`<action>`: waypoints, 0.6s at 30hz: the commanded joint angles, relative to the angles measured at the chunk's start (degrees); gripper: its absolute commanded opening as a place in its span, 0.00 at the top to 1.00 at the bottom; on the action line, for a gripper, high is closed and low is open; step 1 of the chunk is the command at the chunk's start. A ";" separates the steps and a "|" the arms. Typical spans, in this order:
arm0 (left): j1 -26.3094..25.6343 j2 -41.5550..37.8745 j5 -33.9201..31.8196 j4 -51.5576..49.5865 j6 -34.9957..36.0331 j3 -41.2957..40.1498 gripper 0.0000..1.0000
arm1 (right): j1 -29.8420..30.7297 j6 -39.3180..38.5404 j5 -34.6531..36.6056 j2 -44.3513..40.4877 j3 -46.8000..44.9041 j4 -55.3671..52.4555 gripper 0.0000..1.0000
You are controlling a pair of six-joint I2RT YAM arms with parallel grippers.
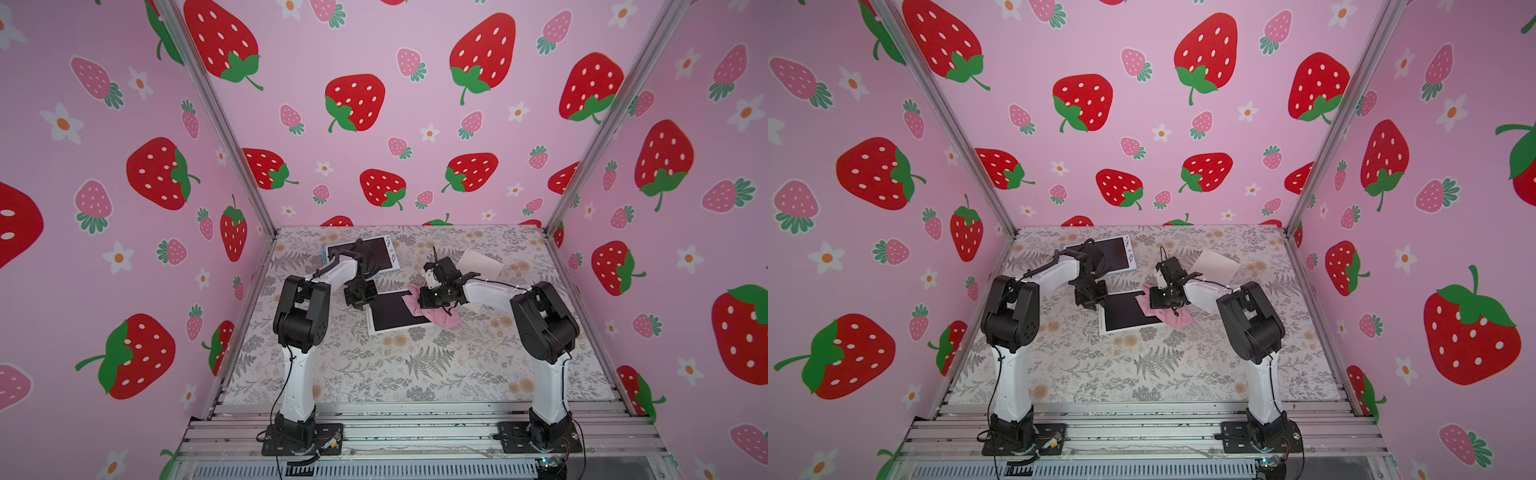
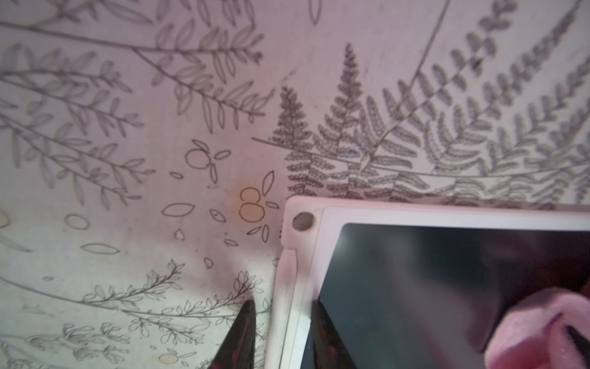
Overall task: Wipe the drawing tablet
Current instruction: Wipe the dirt from the drawing tablet.
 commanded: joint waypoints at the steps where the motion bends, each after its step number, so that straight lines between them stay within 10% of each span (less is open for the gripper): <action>1: 0.08 4.25 -4.76 -4.67 0.90 -2.28 0.71 | -3.85 -1.27 3.17 1.72 2.59 -3.52 1.00; 11: 0.54 5.85 -3.48 -3.01 1.60 -2.88 0.78 | 10.94 -3.50 -2.42 9.14 10.24 1.80 1.00; 18: 0.95 5.37 -3.62 -2.02 2.43 -4.84 0.79 | 5.37 -1.38 5.32 5.05 0.53 7.70 1.00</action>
